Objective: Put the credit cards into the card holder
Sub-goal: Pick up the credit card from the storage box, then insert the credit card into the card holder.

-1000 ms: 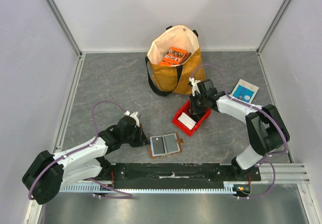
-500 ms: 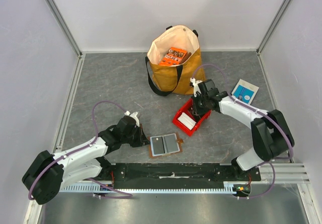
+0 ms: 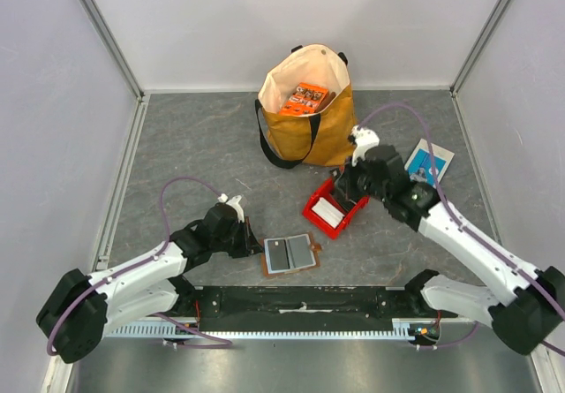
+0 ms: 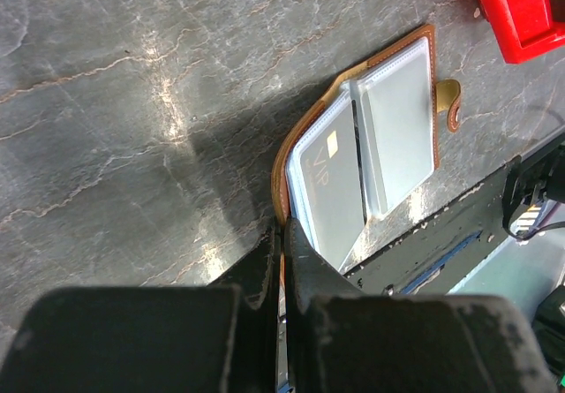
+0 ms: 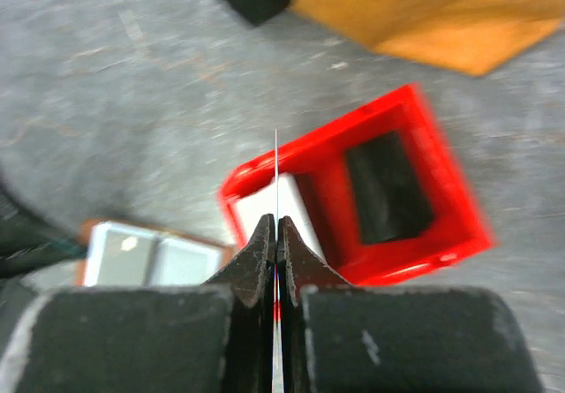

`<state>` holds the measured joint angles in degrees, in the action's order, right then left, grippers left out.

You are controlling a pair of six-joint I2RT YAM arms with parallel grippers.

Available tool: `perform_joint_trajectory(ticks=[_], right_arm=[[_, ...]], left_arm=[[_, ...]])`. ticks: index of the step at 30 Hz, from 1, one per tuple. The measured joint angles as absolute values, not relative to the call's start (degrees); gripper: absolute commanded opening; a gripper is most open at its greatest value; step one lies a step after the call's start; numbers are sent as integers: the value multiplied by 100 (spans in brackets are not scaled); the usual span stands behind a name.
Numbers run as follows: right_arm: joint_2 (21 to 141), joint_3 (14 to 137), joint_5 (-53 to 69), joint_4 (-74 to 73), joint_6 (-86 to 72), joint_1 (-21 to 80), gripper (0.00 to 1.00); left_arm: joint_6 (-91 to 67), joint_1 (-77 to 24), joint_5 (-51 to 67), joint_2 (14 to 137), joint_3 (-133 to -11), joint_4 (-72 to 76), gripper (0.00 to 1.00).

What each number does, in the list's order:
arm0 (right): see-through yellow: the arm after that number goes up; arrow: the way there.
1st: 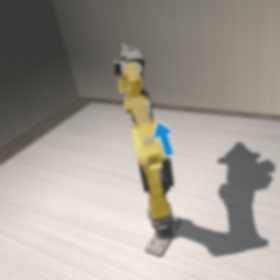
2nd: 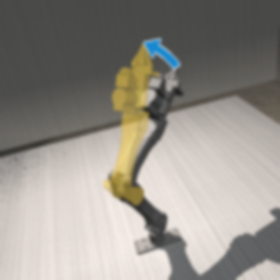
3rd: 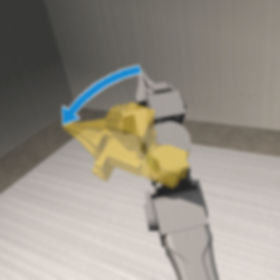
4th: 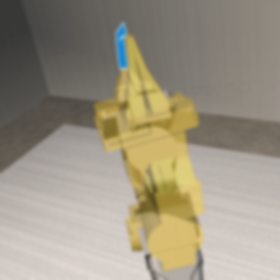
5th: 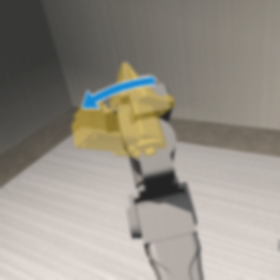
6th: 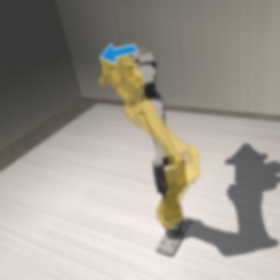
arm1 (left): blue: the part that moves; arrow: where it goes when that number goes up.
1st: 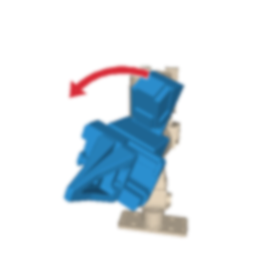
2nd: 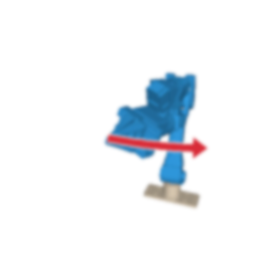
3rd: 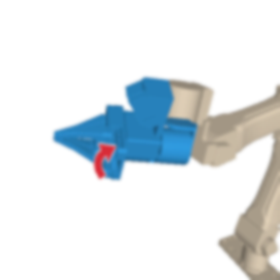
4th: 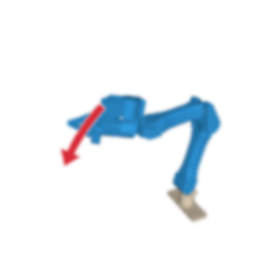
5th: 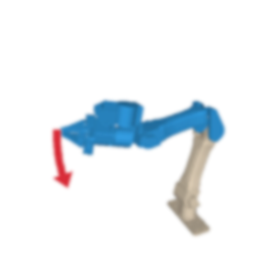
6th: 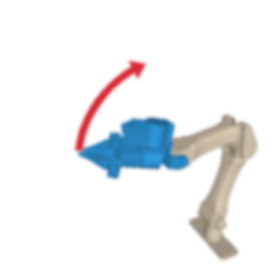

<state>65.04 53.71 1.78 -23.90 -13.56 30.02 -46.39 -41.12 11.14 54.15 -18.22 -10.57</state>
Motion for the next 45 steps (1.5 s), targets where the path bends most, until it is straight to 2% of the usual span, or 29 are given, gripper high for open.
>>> perform_joint_trajectory(ticks=[4,7,12,15,23,36,45], right_arm=[[5900,4644,-338,-1844,-2469,4392,0],[5931,4042,-1118,-1275,-3472,5631,0],[6995,3948,-3138,-794,-4746,7872,0],[7697,4241,-3933,-648,-5153,8449,0],[8541,4591,-4788,-215,-5596,8630,0],[9019,4829,-4886,30,-5588,8630,0],[8899,4812,-4873,93,-5380,8630,0]], left_arm=[[-4641,-4112,1118,5393,-1850,-1068,2],[-4644,-4112,1170,5369,-1896,-1079,2],[-4646,-4112,1234,5190,-1905,-1105,2],[-4646,-4112,1238,5120,-1905,-1107,2],[-4648,-4112,1238,5006,-1905,-1125,2],[-4648,-4112,1236,4904,-1905,-1177,2],[-4648,-4112,1236,4904,-1905,-1190,2]])
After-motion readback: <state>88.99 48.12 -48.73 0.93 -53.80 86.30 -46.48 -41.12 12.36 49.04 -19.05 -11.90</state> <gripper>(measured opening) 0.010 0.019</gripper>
